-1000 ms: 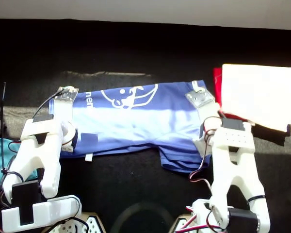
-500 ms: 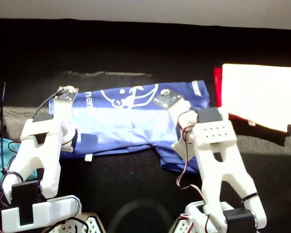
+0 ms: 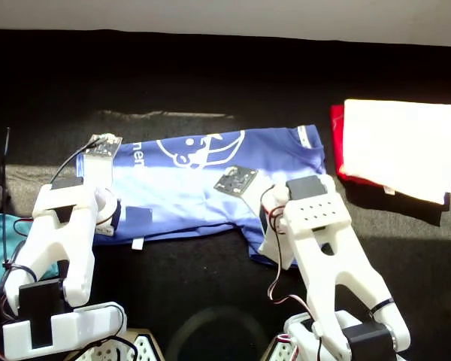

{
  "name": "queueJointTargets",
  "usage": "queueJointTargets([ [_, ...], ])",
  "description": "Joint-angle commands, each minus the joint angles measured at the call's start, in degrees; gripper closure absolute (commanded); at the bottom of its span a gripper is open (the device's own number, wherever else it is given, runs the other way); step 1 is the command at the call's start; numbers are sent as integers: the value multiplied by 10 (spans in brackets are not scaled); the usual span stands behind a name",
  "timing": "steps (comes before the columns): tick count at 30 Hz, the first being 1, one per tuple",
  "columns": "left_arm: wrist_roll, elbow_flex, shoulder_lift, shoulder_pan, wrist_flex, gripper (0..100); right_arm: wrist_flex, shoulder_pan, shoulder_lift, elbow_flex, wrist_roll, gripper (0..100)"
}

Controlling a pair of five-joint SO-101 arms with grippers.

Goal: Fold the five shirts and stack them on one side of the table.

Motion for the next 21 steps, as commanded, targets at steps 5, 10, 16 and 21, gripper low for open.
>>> queueJointTargets([
  [5,4,3,1,6,-8,991,-131,-7,-15,99,18,775],
  [10,4,3,1,6,-8,991,-182,-6,-15,155,18,775],
  [16,4,3,1,6,-8,991,-239,-4,-3,198,18,775],
  [21,4,3,1,6,-8,991,-276,20,97,180,18,776],
])
